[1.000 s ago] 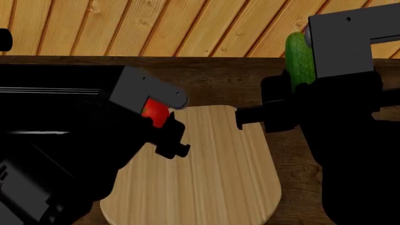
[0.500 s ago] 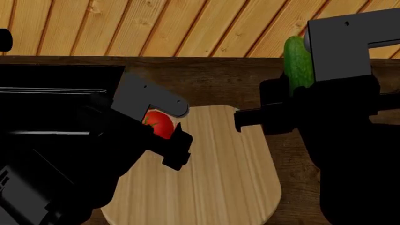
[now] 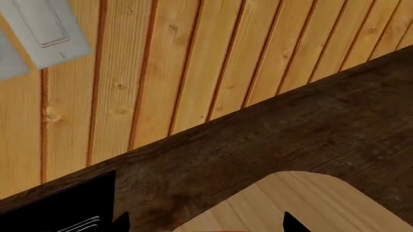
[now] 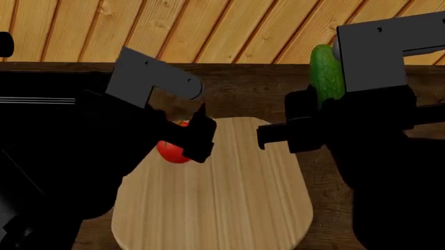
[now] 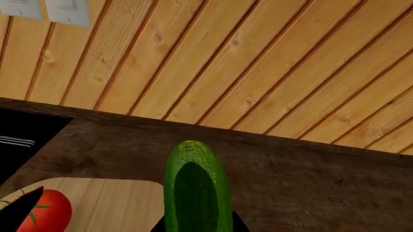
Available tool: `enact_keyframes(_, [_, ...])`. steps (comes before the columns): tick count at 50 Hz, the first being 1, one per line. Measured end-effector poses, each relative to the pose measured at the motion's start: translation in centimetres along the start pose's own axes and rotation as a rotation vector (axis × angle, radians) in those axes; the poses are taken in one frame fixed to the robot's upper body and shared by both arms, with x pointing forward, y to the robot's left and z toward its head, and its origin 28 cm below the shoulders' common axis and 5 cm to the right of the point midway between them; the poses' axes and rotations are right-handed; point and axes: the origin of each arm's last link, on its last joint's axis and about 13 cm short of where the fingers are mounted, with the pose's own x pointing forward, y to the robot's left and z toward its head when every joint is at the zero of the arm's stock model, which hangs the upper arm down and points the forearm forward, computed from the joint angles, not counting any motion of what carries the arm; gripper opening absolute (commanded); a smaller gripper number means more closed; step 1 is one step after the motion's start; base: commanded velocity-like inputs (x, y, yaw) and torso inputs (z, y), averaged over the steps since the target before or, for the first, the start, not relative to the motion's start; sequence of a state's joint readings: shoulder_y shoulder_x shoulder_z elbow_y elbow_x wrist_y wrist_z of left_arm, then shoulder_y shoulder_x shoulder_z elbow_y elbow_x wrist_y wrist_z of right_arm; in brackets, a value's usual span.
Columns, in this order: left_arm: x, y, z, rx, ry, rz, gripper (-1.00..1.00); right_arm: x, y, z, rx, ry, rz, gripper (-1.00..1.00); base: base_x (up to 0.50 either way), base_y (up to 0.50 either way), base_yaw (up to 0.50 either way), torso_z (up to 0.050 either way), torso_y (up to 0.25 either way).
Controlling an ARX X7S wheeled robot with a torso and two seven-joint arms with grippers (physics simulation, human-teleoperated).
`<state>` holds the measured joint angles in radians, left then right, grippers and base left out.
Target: Pick the vegetables from the sink and place them on the cutting board.
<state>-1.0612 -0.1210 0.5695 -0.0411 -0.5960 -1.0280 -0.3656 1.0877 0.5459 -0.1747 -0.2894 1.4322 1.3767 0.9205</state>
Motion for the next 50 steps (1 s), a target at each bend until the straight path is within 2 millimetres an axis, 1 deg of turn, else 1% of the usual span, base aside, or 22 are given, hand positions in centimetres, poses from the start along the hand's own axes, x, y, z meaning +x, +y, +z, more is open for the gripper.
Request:
enact_keyframes(4, [-0.6,0.6,1.2,-0.022,-0.044,0.019,1.0,0.4,0.2,0.4,0.022,0.022,0.039,-1.0,0.0,0.0,0.0,0.0,0.0])
enact_keyframes(13, [-1.7,3.0,3.2,-0.073,-0.143,0.122,1.0,2.1,0.9,2.5,0.099,0.193,0.14,-1.0,0.0,0.0,0.0,0.0,0.0])
enact_keyframes(19, [-2.5,4.3,3.9,-0.102,-0.187,0.188,1.0,3.1,1.7,3.7,0.145,0.318,0.216,-1.0,0.0,0.0,0.0,0.0,0.0])
enact_keyframes(24, [-2.9,5.0,4.2,-0.117,-0.209,0.223,1.0,3.7,2.2,4.0,0.173,0.397,0.265,-1.0,0.0,0.0,0.0,0.0,0.0])
enact_keyframes(36, [-3.2,5.7,4.3,-0.127,-0.225,0.264,1.0,4.2,2.9,3.1,0.205,0.52,0.326,-1.0,0.0,0.0,0.0,0.0,0.0])
enact_keyframes(50, [-3.2,5.8,4.2,-0.124,-0.222,0.279,1.0,4.6,3.1,0.9,0.226,0.601,0.352,-1.0,0.0,0.0,0.0,0.0,0.0])
